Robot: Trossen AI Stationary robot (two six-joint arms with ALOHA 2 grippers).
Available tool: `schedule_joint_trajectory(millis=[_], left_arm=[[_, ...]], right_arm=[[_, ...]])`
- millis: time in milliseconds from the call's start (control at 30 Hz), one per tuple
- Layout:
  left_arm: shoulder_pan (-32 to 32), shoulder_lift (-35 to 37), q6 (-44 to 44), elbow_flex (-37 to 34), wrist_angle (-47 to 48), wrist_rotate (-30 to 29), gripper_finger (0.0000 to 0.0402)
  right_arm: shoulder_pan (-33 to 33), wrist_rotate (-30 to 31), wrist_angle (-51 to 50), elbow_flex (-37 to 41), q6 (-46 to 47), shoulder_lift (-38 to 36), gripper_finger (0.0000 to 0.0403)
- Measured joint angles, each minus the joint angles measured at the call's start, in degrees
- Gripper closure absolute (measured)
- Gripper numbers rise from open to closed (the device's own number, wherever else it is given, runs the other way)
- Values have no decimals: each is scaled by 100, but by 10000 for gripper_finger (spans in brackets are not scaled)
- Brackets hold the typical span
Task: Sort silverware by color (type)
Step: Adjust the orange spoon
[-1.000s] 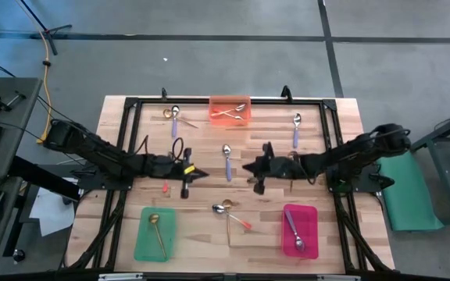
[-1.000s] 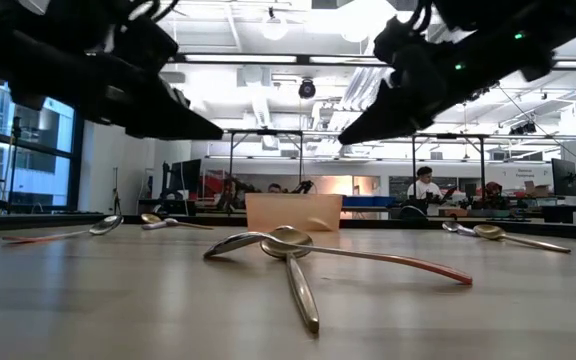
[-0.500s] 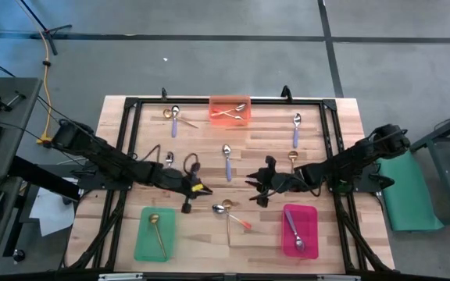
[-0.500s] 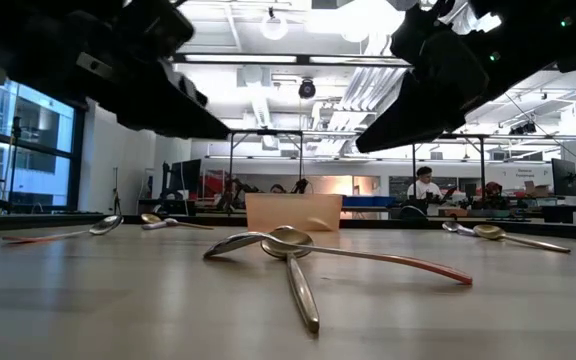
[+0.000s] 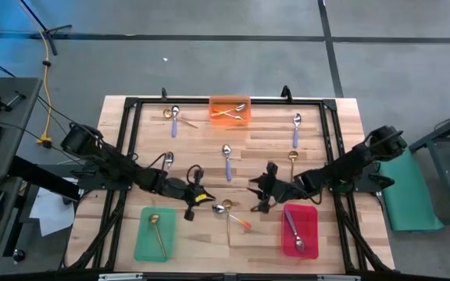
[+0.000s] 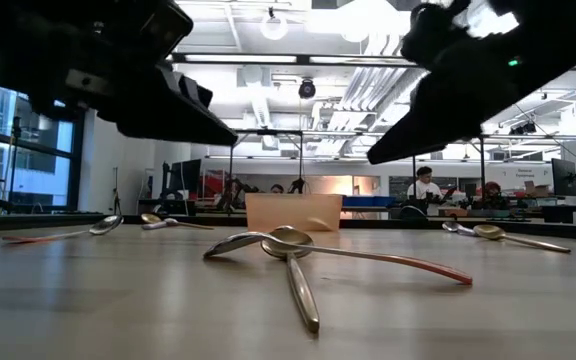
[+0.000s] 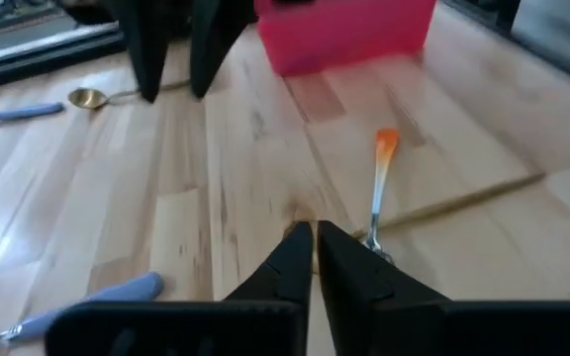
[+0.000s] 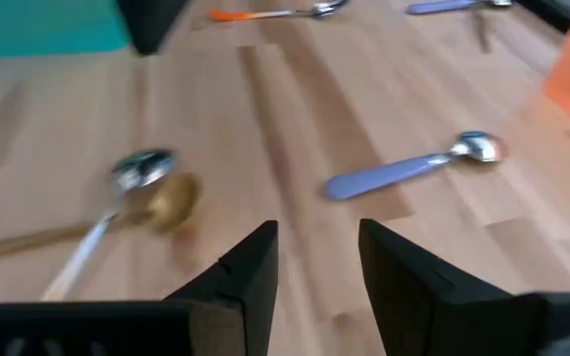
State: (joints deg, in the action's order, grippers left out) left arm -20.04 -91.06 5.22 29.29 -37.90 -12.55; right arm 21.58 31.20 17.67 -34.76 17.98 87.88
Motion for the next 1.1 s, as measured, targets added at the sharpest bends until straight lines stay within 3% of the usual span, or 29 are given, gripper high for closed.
schedule_joint_trajectory(millis=[133, 433, 767, 1100], left_arm=[[313, 36, -167, -329, -691, 666, 399], [1173, 33, -312, -911, -1987, 1343, 401], [2348, 293, -397, -1293, -2631, 1486, 401], [3868, 1488, -194, -1568, -2503, 1700, 401]], right_arm=[[-409, -65, 107, 0, -165, -10, 277], [-1943, -1548, 20, -324, -737, -15, 302], [-3424, -2472, -2106, -2025, -1963, -6, 368], [-4719, -3196, -3590, -3930, -3048, 1001, 351]])
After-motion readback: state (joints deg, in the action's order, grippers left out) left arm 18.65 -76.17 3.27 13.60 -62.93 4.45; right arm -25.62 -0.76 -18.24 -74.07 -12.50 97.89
